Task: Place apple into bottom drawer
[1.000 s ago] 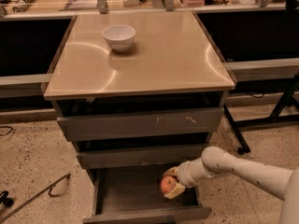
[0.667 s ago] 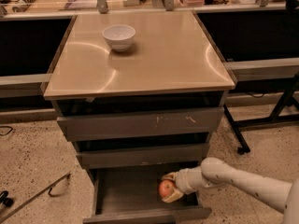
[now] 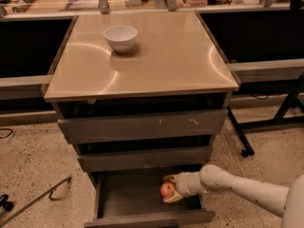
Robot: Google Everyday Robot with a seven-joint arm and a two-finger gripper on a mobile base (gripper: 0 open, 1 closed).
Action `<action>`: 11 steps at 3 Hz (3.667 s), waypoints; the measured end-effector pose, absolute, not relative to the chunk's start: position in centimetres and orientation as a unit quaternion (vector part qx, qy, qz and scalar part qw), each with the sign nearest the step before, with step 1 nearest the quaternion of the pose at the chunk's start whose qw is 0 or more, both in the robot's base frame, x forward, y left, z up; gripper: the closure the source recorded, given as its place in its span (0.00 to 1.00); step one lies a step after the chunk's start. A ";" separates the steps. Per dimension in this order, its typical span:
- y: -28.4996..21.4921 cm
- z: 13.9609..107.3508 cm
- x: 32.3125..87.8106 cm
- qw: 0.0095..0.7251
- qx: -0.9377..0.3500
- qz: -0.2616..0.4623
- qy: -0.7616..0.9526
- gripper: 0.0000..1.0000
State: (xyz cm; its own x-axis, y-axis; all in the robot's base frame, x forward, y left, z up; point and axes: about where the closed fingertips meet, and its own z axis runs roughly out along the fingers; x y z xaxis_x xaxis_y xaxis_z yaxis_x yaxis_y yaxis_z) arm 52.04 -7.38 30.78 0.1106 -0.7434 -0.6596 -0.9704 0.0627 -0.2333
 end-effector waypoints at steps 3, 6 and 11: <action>-7.7 24.7 55.0 0.346 -0.668 0.153 0.641 1.00; -7.2 17.3 58.4 0.328 -0.660 0.173 0.653 1.00; -6.9 13.3 58.5 0.301 -0.663 0.186 0.659 0.35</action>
Offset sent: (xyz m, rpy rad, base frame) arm 0.0371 -0.0151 -0.0654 -0.0161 -0.0608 -0.0287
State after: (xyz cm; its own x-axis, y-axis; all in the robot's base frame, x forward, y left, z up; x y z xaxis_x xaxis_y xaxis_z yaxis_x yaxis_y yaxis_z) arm 58.46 -6.92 13.31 0.0612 -0.7631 -0.6434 -0.9869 0.0503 -0.1535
